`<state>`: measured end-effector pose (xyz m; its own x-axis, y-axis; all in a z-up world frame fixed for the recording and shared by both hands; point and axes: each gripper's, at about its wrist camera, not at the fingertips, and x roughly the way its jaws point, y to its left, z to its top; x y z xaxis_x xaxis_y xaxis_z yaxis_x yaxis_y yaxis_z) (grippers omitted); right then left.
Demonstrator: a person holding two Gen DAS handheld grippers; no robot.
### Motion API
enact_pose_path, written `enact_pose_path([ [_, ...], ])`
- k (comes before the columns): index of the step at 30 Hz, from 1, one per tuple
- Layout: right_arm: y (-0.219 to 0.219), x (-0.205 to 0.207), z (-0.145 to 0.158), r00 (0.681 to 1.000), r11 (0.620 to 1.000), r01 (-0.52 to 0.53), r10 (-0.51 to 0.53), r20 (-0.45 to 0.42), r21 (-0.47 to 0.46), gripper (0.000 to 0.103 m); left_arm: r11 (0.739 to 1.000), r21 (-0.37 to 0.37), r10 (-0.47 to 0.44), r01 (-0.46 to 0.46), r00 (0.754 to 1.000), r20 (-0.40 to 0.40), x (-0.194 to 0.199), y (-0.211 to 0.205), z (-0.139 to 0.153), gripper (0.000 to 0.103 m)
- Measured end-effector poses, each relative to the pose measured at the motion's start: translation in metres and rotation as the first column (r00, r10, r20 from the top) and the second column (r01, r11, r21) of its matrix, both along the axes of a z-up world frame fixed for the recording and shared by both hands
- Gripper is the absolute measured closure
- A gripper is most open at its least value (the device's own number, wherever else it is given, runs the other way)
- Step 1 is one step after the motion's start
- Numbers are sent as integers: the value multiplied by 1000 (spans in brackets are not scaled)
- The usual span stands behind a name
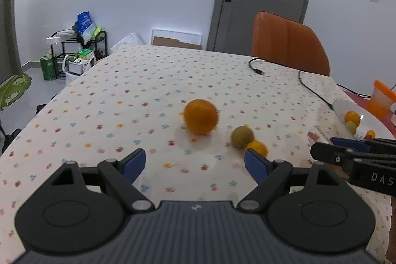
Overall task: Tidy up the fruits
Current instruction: 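Grasp the long peeled pomelo segment with the right tool while the left tool grasps the small orange citrus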
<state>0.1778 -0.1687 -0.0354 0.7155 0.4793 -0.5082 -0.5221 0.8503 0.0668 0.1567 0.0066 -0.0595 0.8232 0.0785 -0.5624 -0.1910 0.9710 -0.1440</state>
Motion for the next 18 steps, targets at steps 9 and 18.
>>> enact_pose_path([
  [9, -25, -2, 12, 998, 998, 52, -52, 30, 27, 66, 999, 11, -47, 47, 999, 3, 13, -24, 2, 18],
  [18, -55, -1, 18, 993, 993, 112, -114, 44, 43, 66, 995, 31, -96, 96, 995, -3, 27, -51, -4, 31],
])
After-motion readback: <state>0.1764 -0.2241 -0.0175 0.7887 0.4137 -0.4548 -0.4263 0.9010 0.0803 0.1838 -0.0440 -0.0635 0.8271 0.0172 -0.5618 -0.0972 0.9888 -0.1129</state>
